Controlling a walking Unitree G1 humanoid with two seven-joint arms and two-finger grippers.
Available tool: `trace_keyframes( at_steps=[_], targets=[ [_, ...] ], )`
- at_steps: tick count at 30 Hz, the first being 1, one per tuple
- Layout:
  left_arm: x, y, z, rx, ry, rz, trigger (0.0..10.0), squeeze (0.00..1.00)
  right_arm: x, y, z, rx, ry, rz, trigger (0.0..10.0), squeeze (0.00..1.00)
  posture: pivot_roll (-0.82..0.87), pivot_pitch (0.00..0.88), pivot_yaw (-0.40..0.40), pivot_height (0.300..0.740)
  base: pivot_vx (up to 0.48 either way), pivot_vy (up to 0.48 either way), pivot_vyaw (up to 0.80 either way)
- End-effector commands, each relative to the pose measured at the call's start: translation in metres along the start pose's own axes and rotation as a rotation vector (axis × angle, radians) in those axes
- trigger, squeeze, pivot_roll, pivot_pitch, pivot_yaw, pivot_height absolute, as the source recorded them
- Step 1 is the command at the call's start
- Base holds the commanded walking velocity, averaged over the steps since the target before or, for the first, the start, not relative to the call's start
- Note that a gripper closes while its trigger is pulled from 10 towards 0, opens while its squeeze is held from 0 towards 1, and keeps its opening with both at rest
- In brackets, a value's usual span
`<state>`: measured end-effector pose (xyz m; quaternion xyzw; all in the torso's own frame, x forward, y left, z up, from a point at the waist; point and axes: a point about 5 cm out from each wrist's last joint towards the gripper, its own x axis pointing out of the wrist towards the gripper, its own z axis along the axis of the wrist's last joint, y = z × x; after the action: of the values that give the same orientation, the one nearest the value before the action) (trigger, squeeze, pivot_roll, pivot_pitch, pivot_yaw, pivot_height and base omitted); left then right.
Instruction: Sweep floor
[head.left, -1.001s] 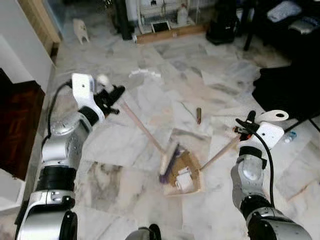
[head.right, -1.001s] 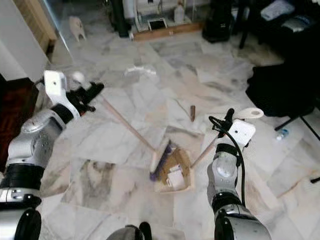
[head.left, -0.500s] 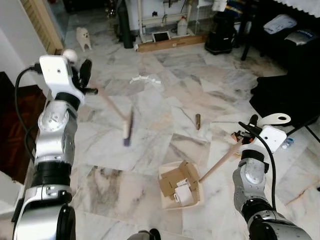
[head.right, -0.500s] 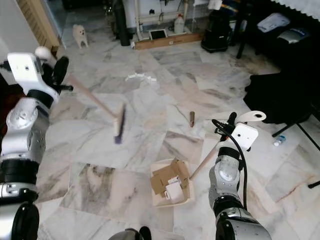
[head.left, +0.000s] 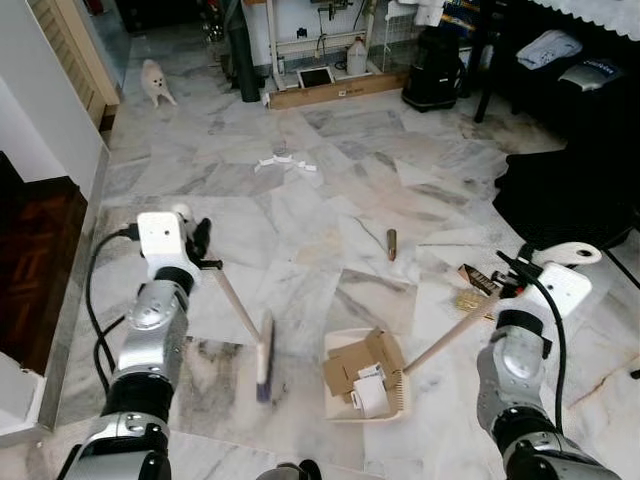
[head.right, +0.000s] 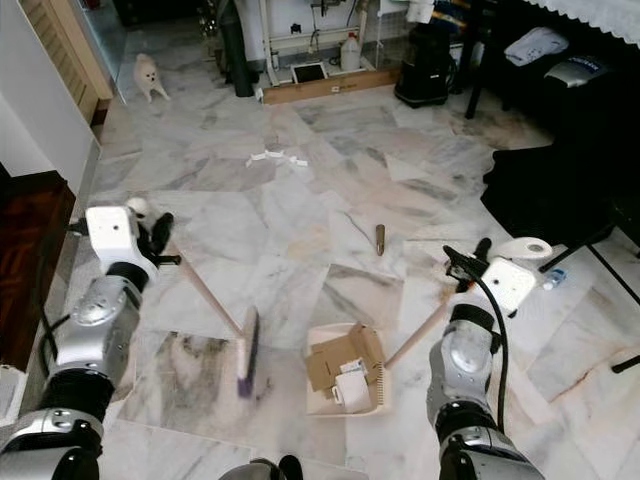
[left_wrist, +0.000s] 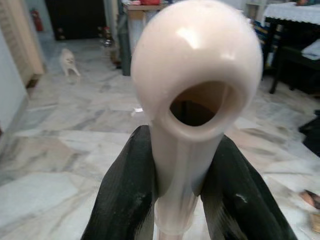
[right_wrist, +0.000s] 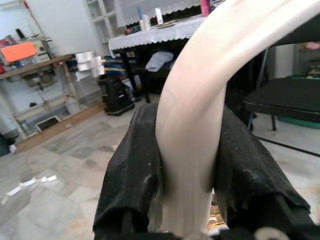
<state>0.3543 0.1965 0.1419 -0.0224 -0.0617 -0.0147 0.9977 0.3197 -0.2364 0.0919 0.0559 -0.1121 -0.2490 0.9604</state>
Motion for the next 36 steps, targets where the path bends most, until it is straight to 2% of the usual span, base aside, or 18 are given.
trace_keyframes(
  at_steps=[1,7,18,29,36],
  targets=[
    [0.005,-0.004,0.012,0.024,-0.078,-0.017,10.0,0.00,0.007,-0.004,0.014,0.032,-0.074,-0.026,10.0,0.00,0.01,0.000,0.111,0.740,0.000,0.000,0.00],
    [0.008,-0.011,0.008,0.004,-0.076,-0.033,10.0,0.00,0.005,-0.012,0.015,0.048,-0.087,-0.055,10.0,0.00,0.00,0.000,0.114,0.740,0.000,0.000,0.00],
    [0.009,-0.010,0.006,0.013,-0.081,-0.020,10.0,0.00,0.000,-0.014,0.016,0.051,-0.104,-0.057,10.0,0.00,-0.01,0.000,0.117,0.740,0.000,0.000,0.00],
    [0.014,-0.015,0.009,0.011,-0.095,-0.021,10.0,0.00,0.000,-0.002,0.017,0.058,-0.094,-0.028,10.0,0.00,0.00,0.000,0.109,0.740,0.000,0.000,0.00],
    [0.014,-0.014,0.009,0.017,-0.098,-0.013,10.0,0.00,0.001,-0.002,0.019,0.045,-0.098,-0.023,10.0,0.00,0.00,0.000,0.110,0.740,0.000,0.000,0.00]
  ],
)
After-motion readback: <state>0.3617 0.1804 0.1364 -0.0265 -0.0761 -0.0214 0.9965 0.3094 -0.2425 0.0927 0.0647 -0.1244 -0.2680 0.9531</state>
